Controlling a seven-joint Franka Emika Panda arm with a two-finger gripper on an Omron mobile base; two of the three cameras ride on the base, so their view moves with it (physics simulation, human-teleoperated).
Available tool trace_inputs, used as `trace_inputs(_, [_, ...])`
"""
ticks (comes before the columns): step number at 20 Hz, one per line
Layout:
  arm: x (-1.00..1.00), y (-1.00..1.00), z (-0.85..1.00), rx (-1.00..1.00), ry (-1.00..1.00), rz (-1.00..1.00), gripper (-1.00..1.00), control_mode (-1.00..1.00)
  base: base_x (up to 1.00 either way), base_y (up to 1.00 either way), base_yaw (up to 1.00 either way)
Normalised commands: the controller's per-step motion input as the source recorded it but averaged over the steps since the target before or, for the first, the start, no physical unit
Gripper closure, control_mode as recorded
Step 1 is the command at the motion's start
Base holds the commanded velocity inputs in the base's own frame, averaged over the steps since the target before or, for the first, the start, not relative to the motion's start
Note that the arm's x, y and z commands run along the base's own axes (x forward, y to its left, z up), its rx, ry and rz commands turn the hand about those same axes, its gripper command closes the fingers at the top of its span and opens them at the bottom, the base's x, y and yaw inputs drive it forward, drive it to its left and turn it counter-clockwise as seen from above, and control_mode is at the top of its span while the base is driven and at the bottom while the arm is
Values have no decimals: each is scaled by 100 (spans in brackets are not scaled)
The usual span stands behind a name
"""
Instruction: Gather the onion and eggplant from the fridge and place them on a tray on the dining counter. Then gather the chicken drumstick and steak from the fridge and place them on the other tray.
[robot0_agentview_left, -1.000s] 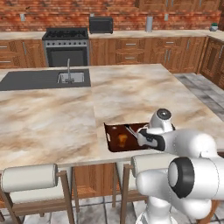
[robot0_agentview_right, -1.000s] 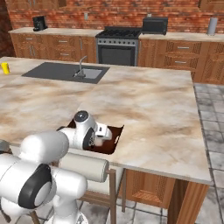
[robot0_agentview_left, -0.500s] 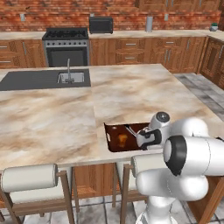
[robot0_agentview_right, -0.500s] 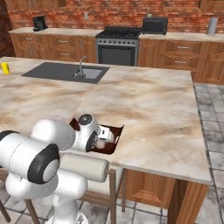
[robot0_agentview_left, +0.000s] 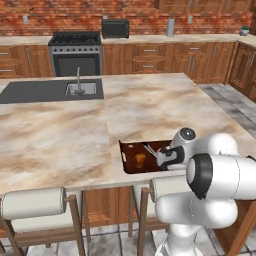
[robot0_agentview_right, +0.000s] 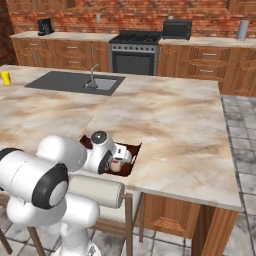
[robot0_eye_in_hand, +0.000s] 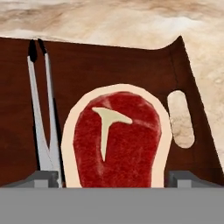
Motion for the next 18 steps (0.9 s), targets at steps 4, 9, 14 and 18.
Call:
trace_inputs(4, [-8,0,44,0,0,-1,-100,-100,0,0,0])
trace_inputs(9, [-25,-2,65,0,0,-2,-100,-100,0,0,0])
trace_inputs(14, [-51,-17,83,6,0,-6,-100,-100,0,0,0])
trace_inputs(18, [-71,-20,80,9,1,-8,-100,-100,0,0,0])
